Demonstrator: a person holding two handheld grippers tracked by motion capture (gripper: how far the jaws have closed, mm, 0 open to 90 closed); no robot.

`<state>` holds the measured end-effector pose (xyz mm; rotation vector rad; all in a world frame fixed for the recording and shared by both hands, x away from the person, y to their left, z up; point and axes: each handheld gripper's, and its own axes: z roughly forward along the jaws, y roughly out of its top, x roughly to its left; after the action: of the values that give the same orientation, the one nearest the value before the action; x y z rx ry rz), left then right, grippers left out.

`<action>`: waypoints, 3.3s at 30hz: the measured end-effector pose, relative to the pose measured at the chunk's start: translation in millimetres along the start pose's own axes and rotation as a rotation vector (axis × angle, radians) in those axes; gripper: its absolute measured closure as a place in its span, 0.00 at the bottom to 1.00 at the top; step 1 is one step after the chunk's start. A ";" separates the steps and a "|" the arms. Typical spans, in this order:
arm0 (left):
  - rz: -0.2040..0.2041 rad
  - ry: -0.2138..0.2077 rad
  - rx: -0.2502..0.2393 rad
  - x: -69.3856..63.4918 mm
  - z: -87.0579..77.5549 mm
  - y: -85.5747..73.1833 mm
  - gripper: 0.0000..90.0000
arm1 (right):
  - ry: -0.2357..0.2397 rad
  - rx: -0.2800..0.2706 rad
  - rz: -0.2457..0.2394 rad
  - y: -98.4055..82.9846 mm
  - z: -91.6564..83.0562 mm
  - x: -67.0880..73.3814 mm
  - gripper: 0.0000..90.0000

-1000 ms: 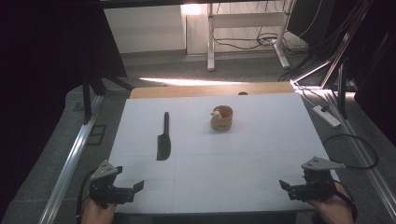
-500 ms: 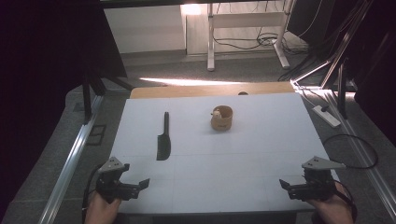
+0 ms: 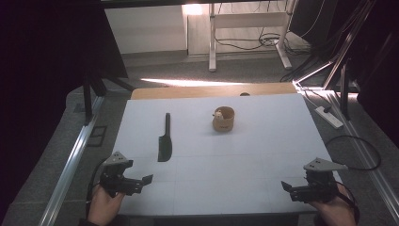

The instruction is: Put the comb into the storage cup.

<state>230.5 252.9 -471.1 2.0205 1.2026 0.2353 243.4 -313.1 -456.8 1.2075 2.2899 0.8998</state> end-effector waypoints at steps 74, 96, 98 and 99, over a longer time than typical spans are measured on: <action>0.067 -0.009 0.100 38.8 70.1 95.3 0.00 | 0.022 0.007 0.002 0.2 1.0 -1.3 0.00; 0.017 0.017 0.134 66.2 97.4 115.6 0.00 | 0.026 0.014 0.000 0.4 1.7 -1.4 0.00; 0.020 0.034 0.136 68.1 99.1 117.8 0.00 | 0.025 0.014 0.000 0.4 1.7 -1.4 0.00; 0.026 0.038 0.141 69.1 99.4 118.8 0.00 | 0.026 0.015 0.000 0.4 1.8 -1.5 0.00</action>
<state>398.1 226.2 -473.1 2.1631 1.2479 0.2072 245.6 -313.5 -457.8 1.2085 2.3204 0.9051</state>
